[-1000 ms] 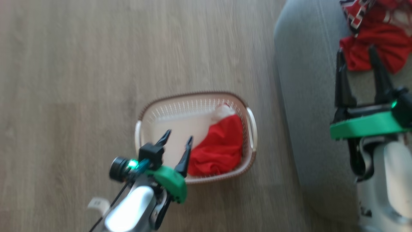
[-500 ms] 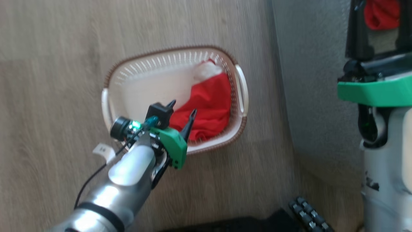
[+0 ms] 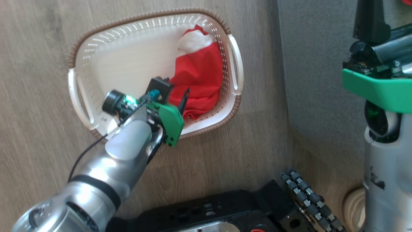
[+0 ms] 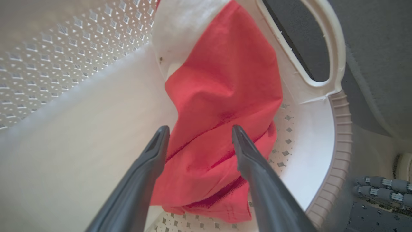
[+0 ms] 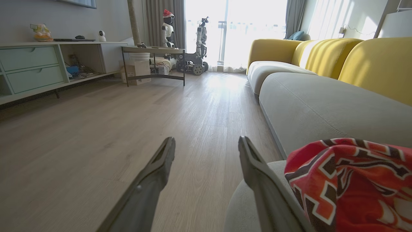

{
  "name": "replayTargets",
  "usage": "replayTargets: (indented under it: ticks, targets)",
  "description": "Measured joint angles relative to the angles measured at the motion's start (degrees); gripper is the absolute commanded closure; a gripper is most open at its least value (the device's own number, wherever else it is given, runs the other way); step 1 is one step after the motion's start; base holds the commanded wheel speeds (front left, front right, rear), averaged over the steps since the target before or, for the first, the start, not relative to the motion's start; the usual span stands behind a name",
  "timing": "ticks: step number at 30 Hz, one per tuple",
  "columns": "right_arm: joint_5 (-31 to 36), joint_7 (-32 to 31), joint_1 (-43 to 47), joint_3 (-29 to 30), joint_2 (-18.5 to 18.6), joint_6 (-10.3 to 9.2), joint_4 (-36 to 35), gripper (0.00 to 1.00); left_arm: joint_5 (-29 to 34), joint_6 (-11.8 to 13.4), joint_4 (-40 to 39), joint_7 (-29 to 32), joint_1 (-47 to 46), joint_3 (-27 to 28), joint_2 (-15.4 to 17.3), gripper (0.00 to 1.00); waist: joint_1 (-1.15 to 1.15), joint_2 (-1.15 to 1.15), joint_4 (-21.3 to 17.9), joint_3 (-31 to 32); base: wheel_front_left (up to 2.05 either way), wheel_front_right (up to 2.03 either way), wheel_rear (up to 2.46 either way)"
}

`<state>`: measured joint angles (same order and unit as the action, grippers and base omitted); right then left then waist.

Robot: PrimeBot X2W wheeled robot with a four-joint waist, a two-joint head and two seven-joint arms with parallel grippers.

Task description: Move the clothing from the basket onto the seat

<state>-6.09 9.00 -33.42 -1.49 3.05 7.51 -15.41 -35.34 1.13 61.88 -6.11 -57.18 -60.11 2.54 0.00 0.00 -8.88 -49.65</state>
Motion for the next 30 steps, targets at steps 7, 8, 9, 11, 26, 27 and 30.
replayTargets:
  ticks: [7, 8, 9, 11, 26, 27, 30]
  targets:
    - [0.56, -0.53, 0.11, -0.71, 0.01, 0.0, -4.14, 0.0, -0.92, 0.62, 2.58, 0.48, -4.67, -2.23, 0.0, 0.0, 0.0, 0.0, -0.98, -2.97, 0.0, 0.0, 0.0]
    - [0.56, -0.53, 0.12, -0.69, 0.01, 0.0, -4.55, 0.0, -0.92, 0.63, 3.03, 0.48, -5.32, -2.54, -0.01, 0.0, 0.0, 0.0, -1.08, -3.36, 0.0, 0.0, 0.0]
    - [0.56, -0.55, 0.12, -0.68, 0.01, 0.0, -4.87, 0.0, -0.92, 0.63, 3.53, 0.51, -5.88, -2.83, 0.0, 0.0, 0.0, 0.0, -1.18, -3.75, 0.0, 0.0, 0.0]
    - [0.56, -0.63, 0.13, -0.69, 0.01, 0.0, -5.3, 0.0, -0.92, 0.64, 4.47, 0.57, -6.9, -3.6, 0.01, 0.0, 0.0, 0.0, -1.39, -4.46, 0.0, 0.0, 0.0]
    - [0.48, -0.45, 0.35, -0.38, 0.01, 0.0, -6.98, 0.0, -2.81, -0.23, 7.48, 2.0, -9.15, -6.86, 0.03, 0.82, 0.0, 0.0, -3.41, -6.78, 0.0, 0.0, 0.0]
    - [0.48, -0.45, 0.44, -0.37, 0.01, 0.0, -6.97, 0.0, -2.97, -0.63, 7.47, 2.03, -9.14, -7.23, 0.03, 1.0, 0.0, 0.0, -3.47, -6.8, 0.0, 0.0, 0.0]
    - [0.48, -0.43, 1.2, -0.3, 0.01, 0.0, -6.95, 0.0, -3.47, -0.66, 7.43, 2.05, -9.15, -7.58, 0.03, 1.0, 0.0, 0.0, -3.64, -6.76, 0.0, 0.0, 0.0]
